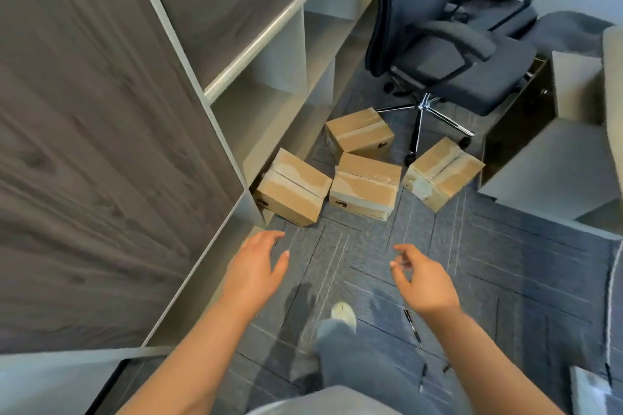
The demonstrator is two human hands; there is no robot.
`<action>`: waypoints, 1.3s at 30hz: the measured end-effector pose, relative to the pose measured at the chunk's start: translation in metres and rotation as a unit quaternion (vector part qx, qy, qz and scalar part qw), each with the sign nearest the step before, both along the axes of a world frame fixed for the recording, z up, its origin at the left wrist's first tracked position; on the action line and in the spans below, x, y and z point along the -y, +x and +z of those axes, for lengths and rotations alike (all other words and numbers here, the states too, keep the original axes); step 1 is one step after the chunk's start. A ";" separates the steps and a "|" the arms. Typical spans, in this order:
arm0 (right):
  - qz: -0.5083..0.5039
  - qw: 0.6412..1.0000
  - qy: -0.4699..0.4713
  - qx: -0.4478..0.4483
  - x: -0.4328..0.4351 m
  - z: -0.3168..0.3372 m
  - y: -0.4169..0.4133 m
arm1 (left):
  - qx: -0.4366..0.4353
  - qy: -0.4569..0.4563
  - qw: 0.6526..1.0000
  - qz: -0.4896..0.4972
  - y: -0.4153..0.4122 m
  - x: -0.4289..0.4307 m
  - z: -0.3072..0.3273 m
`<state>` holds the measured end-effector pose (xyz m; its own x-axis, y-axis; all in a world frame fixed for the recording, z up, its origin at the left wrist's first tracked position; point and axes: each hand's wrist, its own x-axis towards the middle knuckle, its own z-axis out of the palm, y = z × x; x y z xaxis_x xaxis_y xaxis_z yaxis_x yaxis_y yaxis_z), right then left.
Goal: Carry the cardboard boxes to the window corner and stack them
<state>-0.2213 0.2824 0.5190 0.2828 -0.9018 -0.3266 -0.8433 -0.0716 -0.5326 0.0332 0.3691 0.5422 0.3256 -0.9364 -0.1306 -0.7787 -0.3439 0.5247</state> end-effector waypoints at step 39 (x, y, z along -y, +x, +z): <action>-0.048 0.973 0.225 0.009 0.407 -0.425 0.252 | 0.096 0.297 0.949 0.036 0.220 0.470 -0.415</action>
